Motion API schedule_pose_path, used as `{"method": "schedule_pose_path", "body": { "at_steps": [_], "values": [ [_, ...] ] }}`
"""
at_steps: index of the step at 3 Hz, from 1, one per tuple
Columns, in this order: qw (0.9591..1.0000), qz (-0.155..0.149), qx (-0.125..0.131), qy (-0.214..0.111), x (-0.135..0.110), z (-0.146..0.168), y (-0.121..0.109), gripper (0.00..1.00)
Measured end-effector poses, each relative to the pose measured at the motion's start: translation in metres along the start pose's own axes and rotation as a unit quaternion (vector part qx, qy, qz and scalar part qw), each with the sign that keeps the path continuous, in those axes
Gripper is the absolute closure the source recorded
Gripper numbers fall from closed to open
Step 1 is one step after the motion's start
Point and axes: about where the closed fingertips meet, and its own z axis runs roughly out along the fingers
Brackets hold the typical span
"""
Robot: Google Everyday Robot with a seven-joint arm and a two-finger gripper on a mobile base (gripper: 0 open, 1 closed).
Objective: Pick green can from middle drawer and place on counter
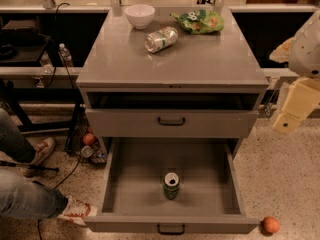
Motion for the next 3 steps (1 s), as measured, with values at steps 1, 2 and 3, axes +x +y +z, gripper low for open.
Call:
{"method": "schedule_pose_path", "body": {
  "at_steps": [1,2,3],
  "values": [
    [0.9965,0.064,-0.032,-0.043,0.016,0.055,0.015,0.0],
    [0.984,0.133,-0.071,-0.095,0.03,0.131,0.043,0.0],
    [0.9649,0.196,-0.101,-0.143,0.027,0.222,0.085,0.0]
  ]
}}
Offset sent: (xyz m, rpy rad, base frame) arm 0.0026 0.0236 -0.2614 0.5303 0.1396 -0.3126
